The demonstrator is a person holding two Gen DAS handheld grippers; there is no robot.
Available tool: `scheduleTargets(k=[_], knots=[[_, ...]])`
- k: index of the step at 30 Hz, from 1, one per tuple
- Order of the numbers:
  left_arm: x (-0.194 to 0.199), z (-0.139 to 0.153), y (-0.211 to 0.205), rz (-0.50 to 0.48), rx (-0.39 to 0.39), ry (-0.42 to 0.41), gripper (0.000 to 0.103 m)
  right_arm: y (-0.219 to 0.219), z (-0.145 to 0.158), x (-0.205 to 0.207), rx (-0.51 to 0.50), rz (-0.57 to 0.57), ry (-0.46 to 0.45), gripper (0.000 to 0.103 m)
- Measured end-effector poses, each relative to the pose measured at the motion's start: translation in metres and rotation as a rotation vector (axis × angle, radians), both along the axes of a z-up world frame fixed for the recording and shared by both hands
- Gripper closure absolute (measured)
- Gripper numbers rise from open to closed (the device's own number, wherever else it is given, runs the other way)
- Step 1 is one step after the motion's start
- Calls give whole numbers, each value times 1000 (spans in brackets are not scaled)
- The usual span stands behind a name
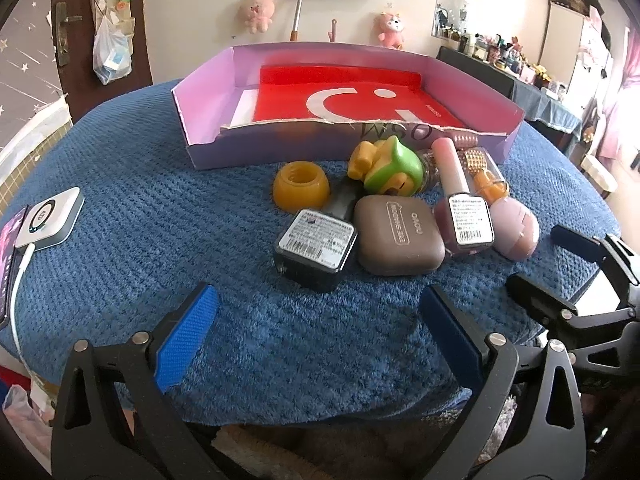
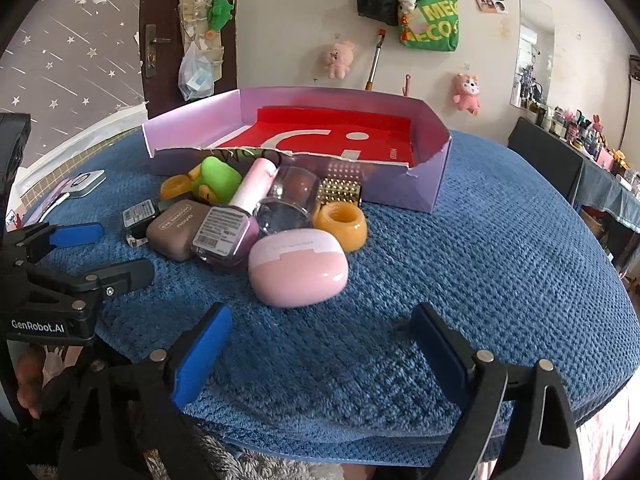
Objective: Organize rigid objects
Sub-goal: 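Move both grippers forward toward the pile of items beside the box, then grasp the black nail polish bottle with the left gripper while the right grasps the pink earbud case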
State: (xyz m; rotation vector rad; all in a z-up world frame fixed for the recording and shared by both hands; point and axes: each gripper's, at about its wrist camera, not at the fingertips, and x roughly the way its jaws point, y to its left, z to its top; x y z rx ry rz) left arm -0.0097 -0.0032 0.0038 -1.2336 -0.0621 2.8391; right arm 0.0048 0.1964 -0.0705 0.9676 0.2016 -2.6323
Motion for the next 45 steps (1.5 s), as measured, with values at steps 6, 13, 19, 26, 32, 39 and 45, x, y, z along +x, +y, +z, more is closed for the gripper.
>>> scheduleTargets(k=[6,13,19,26,32,39,45], knots=[[-10,2,1,-26,6,-2,12,-2,1,-11,-16,6,-10,23],[-14,3,7,-61,3,0,15,-9,2,-18,-14,21,-10,28],[-10,6,2,-106,15,5,41,-13,6,-23,-21,37,-10,37],[-5,8,-16,-122,32,3,50,-13,5,-25,-27,38,-18,38],[-23,6,-17,-133,12,9,50,-12,4,-29,-35,31,-24,38],[-25,5,-7,-176,-27,35,68,-14,4,-32,-27,38,-24,47],[-20,8,-6,-181,-44,40,69,-12,7,-29,-38,45,-25,47]])
